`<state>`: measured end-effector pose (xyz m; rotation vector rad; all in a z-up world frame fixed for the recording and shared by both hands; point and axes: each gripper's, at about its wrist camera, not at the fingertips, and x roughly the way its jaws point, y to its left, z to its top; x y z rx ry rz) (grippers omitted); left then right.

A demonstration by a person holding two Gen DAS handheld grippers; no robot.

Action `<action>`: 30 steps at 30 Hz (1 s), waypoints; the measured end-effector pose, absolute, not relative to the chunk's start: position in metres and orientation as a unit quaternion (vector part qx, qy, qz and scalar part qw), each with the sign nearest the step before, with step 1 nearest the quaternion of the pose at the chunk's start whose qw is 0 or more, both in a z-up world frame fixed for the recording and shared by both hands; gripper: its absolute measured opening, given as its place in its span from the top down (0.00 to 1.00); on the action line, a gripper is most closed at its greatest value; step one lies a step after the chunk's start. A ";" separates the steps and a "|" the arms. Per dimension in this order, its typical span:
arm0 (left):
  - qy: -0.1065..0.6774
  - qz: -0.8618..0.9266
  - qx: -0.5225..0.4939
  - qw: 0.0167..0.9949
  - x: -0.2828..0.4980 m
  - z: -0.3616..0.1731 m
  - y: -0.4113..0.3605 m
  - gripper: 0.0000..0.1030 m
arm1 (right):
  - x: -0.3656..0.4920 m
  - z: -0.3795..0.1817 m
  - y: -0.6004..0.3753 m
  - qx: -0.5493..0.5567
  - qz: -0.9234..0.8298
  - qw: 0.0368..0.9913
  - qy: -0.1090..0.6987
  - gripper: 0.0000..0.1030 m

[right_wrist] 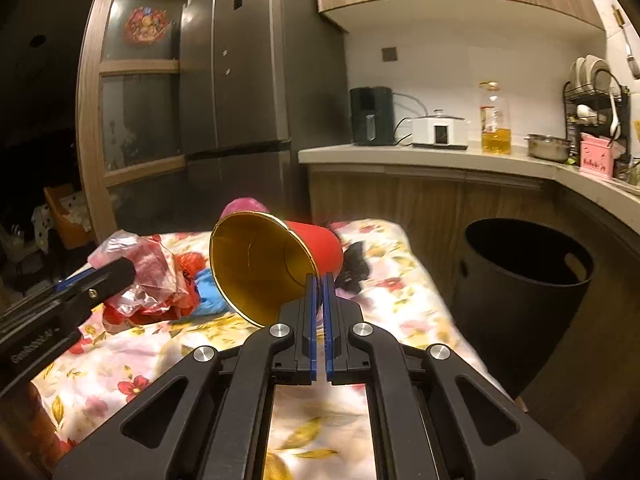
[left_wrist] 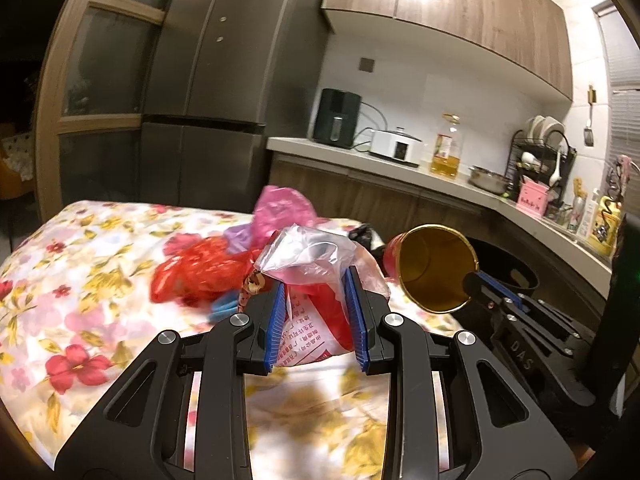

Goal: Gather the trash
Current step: 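Grasp the red-and-gold paper cup with the right tool while the left tool holds the clear bag, then carry the clear bag and paper cup in both tools over the black bin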

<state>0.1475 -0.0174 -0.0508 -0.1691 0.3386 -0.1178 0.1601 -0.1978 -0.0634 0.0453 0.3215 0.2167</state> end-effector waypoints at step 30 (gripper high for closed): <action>0.134 -0.240 -0.043 0.961 0.274 -0.011 -0.236 0.73 | 0.208 -0.026 -0.387 0.085 -0.085 0.988 0.095 0.96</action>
